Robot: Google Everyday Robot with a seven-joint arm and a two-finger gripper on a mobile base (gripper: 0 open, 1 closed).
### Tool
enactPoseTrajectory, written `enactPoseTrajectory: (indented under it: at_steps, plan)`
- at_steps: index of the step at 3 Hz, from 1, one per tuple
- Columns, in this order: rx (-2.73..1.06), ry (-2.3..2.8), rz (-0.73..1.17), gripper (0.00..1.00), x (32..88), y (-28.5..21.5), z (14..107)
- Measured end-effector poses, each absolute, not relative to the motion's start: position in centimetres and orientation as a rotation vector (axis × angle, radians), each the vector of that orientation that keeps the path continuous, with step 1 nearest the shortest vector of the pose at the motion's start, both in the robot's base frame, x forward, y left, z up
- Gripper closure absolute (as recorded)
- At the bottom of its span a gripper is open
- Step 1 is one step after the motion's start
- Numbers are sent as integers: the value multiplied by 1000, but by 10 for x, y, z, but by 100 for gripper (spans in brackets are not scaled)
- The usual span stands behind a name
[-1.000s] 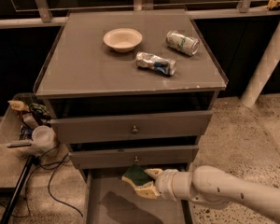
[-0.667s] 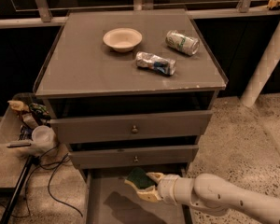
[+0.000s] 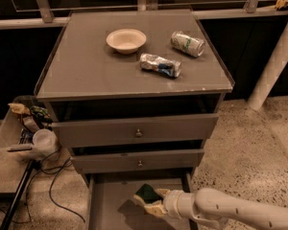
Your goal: Place sponge into bottom drawer
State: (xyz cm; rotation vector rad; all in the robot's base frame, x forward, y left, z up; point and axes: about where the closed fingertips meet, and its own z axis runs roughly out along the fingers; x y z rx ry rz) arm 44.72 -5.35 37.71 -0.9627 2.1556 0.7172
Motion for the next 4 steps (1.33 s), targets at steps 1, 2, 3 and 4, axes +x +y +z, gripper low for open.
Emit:
enactPoseTrajectory:
  at_steps: [1,2,3,4]
  plan:
    - [-933,2253,715,100,449,-57,330]
    - [-925,2333,681,100,462,-60,292]
    - [-925,2333,681,100,462,-60,292]
    - [-903,2313,681,100,468,-62,287]
